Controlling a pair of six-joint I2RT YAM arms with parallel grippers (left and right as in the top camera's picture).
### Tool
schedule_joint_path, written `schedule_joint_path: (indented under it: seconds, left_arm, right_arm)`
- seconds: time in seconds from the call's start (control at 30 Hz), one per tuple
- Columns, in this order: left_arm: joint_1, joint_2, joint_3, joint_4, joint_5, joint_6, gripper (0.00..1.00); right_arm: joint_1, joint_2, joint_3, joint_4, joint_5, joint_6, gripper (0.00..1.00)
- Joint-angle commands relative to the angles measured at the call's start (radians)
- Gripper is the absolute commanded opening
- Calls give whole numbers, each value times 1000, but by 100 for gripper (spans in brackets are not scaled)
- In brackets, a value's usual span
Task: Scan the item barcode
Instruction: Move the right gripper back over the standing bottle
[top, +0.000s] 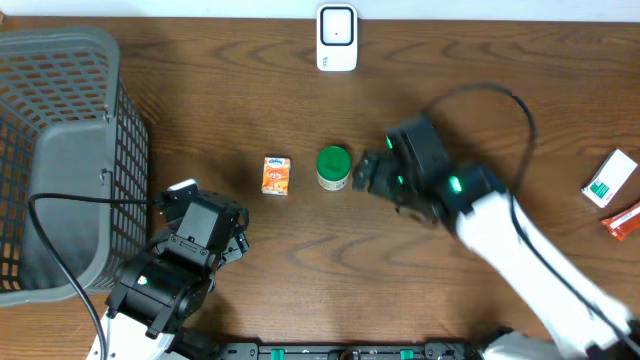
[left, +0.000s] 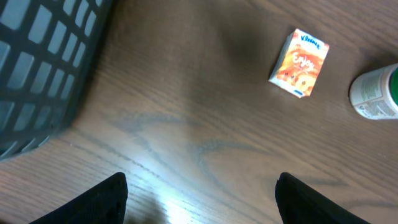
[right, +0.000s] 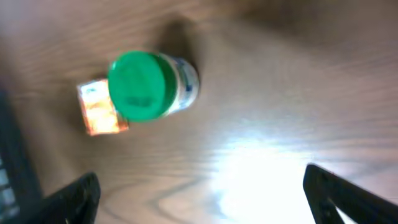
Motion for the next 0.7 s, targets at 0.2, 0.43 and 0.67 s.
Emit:
schedule_joint_path:
  seconds: [0.2,0.43,0.67]
  left_arm:
    - [-2,0,0,-3,-14,6,77]
    - [-2,0,0,-3,-14,6,77]
    - [-2,0,0,-3,-14,6,77]
  right_arm:
    - [-17,420,581,-363,-93,-262,99]
    - [-17,634,773,-496,-93,-470,99]
    - [-13,727,780,-443,-86,-585,99]
